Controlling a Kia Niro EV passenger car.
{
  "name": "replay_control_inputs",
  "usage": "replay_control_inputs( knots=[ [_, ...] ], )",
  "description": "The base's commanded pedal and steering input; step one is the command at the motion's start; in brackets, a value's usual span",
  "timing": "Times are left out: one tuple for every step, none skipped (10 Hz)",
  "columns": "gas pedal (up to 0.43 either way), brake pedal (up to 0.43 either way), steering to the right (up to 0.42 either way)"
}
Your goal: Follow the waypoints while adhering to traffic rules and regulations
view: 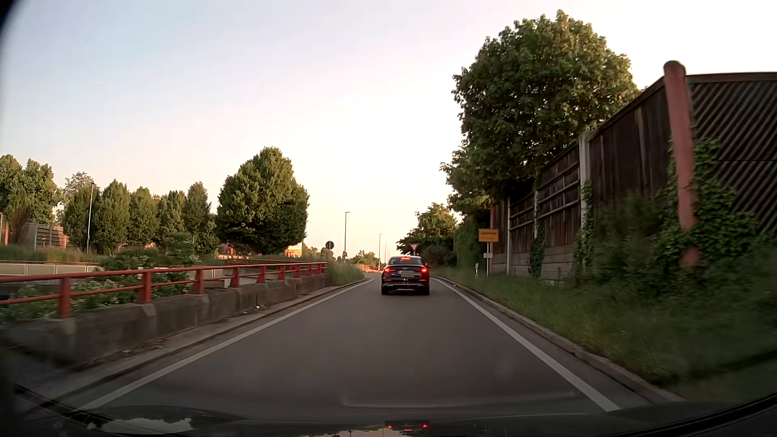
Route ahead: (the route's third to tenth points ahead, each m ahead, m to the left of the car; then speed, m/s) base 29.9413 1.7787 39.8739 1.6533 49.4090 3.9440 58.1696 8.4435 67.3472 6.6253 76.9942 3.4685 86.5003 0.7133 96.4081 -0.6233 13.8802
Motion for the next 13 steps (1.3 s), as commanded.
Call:
replay_control_inputs(
  knots=[
    [0.0,0.122,0.001],
    [0.0,0.128,0.001],
    [0.0,0.128,0.001],
    [0.0,0.134,0.001],
    [0.0,0.14,0.001],
    [0.0,0.152,0.001],
    [0.0,0.165,0.0],
    [0.0,0.183,0.001],
    [0.0,0.189,0.001],
    [0.0,0.201,0.0],
    [0.0,0.207,0.0],
    [0.0,0.22,0.0],
    [0.0,0.226,0.0]
  ],
)
